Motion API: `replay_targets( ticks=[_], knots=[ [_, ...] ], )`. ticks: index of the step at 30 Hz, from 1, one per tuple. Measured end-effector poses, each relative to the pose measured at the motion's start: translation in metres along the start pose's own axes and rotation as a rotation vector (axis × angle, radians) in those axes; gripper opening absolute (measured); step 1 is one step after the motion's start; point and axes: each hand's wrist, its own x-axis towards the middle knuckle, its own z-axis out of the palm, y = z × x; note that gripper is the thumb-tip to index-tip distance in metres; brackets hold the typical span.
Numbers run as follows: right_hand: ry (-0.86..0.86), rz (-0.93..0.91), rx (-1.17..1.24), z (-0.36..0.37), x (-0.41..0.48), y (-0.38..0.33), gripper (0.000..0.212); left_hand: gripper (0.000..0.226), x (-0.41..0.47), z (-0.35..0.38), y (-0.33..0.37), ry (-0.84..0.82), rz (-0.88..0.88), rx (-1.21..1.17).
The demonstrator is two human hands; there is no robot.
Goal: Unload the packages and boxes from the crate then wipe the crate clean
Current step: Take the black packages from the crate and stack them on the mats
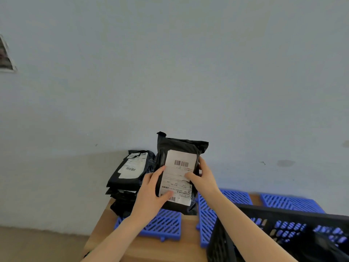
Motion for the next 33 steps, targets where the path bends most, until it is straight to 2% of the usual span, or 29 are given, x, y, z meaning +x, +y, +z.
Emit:
replay_targets(
  ticks=[3,5,8,11,14,21,25,33],
  knots=[
    [-0.043,0.022,-0.040,0.007,0.016,0.012,0.085,0.077,0.017,0.006,-0.012,0.016,-0.044,0.036],
    [-0.036,0.014,-0.098,0.012,0.023,0.021,0.092,0.077,0.027,0.015,-0.020,0.006,-0.062,0.049],
    [0.058,0.010,-0.143,0.018,0.037,0.043,0.089,0.074,0.038,0.035,-0.032,-0.009,-0.082,0.058],
    [0.138,0.041,-0.202,0.024,0.050,0.070,0.077,0.068,0.044,0.055,-0.047,-0.001,-0.137,0.073],
    [0.096,0.104,-0.305,0.036,0.060,0.099,0.064,0.066,0.046,0.071,-0.070,-0.040,-0.210,0.111],
    [0.011,0.260,-0.436,0.071,0.082,0.162,0.076,0.069,0.050,0.101,-0.133,-0.269,-0.300,0.151],
    [-0.047,0.308,-0.445,0.090,0.100,0.193,0.084,0.069,0.062,0.111,-0.168,-0.324,-0.347,0.192],
    [-0.080,0.383,-0.427,0.109,0.126,0.239,0.085,0.066,0.079,0.141,-0.220,-0.474,-0.397,0.253]
  ],
)
